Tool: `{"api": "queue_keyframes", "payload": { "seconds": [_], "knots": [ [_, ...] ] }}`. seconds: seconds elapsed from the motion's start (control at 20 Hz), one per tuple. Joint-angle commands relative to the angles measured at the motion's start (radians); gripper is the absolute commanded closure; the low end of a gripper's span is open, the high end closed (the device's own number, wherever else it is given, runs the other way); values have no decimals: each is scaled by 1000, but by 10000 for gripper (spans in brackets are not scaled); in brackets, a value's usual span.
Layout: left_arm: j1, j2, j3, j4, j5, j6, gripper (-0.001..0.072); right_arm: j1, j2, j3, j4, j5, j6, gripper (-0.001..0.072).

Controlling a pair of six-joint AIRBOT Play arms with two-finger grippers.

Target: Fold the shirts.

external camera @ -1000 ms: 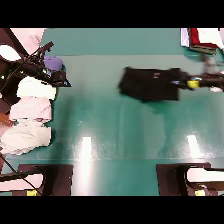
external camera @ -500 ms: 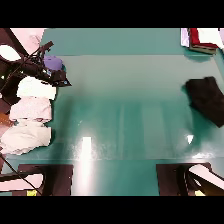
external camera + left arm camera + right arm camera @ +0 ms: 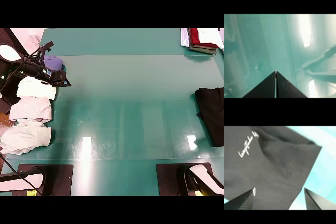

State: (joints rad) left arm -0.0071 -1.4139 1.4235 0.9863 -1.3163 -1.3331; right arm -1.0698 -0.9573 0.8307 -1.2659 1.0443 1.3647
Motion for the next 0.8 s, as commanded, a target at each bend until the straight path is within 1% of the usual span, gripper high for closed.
{"api": "queue_keyframes", "payload": {
  "seconds": [0.0, 0.1, 0.2, 0.25, 0.3, 0.45, 0.55, 0.75],
  "knots": [
    [0, 0, 0, 0, -8, 6, 684, 58, 7, 110, 83, 114, 25, 108],
    [0, 0, 0, 0, 19, 5, 684, 169, 7, 150, 199, 204, 21, 305],
    [0, 0, 0, 0, 19, 5, 684, 320, 7, 173, 219, 254, 21, 519],
    [0, 0, 0, 0, 23, 5, 684, 394, 7, 180, 219, 264, 21, 637],
    [0, 0, 0, 0, 29, 5, 684, 470, 8, 186, 219, 269, 21, 697],
    [0, 0, 0, 0, 40, 5, 684, 666, 8, 187, 217, 254, 22, 698],
    [0, 0, 0, 0, 46, 5, 684, 763, 8, 187, 218, 237, 22, 698],
    [0, 0, 0, 0, 46, 5, 684, 879, 8, 187, 218, 238, 22, 698]
  ]
}}
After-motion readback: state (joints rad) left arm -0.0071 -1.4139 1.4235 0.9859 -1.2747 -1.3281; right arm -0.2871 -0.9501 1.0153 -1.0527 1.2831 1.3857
